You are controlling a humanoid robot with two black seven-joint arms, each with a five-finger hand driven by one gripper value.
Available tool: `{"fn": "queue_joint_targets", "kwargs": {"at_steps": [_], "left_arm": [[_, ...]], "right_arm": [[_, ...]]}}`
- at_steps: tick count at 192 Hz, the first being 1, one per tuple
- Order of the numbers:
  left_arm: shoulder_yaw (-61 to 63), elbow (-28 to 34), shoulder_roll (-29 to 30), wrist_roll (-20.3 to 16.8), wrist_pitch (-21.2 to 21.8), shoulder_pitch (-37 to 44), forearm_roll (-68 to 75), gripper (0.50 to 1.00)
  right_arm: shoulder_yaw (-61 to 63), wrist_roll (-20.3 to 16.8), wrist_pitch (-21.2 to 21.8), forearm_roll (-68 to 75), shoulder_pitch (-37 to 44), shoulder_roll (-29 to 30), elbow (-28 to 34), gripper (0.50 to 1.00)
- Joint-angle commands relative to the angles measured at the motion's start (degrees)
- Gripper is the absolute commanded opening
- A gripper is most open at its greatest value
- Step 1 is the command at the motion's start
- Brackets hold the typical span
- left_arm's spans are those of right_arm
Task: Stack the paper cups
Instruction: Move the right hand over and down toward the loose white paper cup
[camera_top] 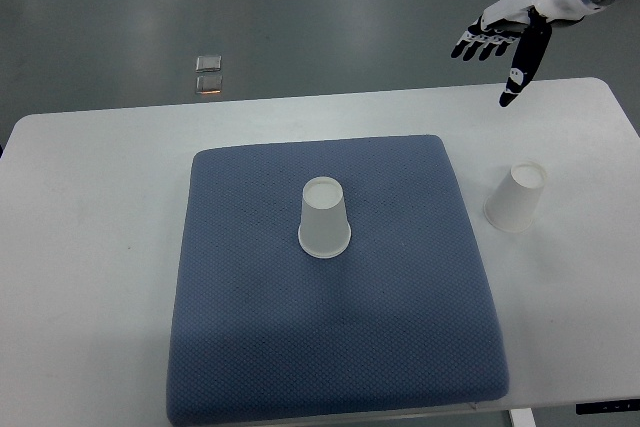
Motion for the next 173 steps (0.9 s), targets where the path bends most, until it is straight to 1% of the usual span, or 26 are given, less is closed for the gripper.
{"fn": "queue_joint_targets", "kwargs": {"at_steps": [1, 25, 40, 49, 64, 65, 76, 92, 131, 136, 153, 164, 173], "left_arm": [[0.0, -0.1, 0.0, 0.0, 0.0, 0.0, 0.0, 1.0], [0.1, 0.1, 0.0, 0.0, 0.0, 0.0, 0.0, 1.0], [0.0, 0.6, 0.0, 0.0, 0.0, 0.0, 0.0, 1.0], [0.0, 0.6, 0.0, 0.0, 0.0, 0.0, 0.0, 1.0], [0.0, 0.6, 0.0, 0.0, 0.1, 0.0, 0.0, 1.0], [0.1, 0.6, 0.0, 0.0, 0.0, 0.0, 0.0, 1.0], [0.1, 0.4, 0.0, 0.0, 0.0, 0.0, 0.0, 1.0], [0.2, 0.2, 0.0, 0.0, 0.0, 0.0, 0.0, 1.0], [0.2, 0.2, 0.0, 0.0, 0.1, 0.0, 0.0, 1.0], [0.2, 0.2, 0.0, 0.0, 0.0, 0.0, 0.0, 1.0], [0.1, 0.2, 0.0, 0.0, 0.0, 0.0, 0.0, 1.0], [0.1, 0.1, 0.0, 0.0, 0.0, 0.0, 0.0, 1.0], [0.1, 0.1, 0.0, 0.0, 0.0, 0.0, 0.0, 1.0]], "right_arm": [[-5.8, -3.2, 0.0, -0.6, 7.9, -0.5, 6.0, 0.936], [-7.8, -3.8, 0.0, -0.7, 14.8, -4.3, 12.6, 0.936], [-7.6, -3.8, 0.0, -0.8, 21.1, -9.4, 18.1, 0.936], [-7.6, -3.8, 0.0, -0.7, 24.2, -11.2, 20.2, 0.936], [-7.6, -3.8, 0.0, -0.7, 25.2, -11.9, 20.8, 0.936], [-7.8, -3.8, 0.0, -0.7, 26.2, -13.1, 21.6, 0.936], [-8.3, -4.1, 0.0, -0.7, 26.1, -13.7, 21.6, 0.936], [-9.6, -4.8, 0.0, -0.9, 24.3, -14.8, 21.4, 0.936], [-9.6, -5.0, -0.2, -0.9, 14.3, -14.4, 20.2, 0.936], [-9.6, -5.0, -2.2, -0.9, 12.7, -14.1, 19.9, 0.936], [-9.4, -5.0, -6.6, -0.9, 8.1, -12.8, 18.1, 0.936], [-9.3, -5.0, -11.5, -0.9, 4.3, -11.2, 16.4, 0.936], [-9.3, -4.9, -14.6, -0.9, 1.8, -10.3, 15.5, 0.936]]}}
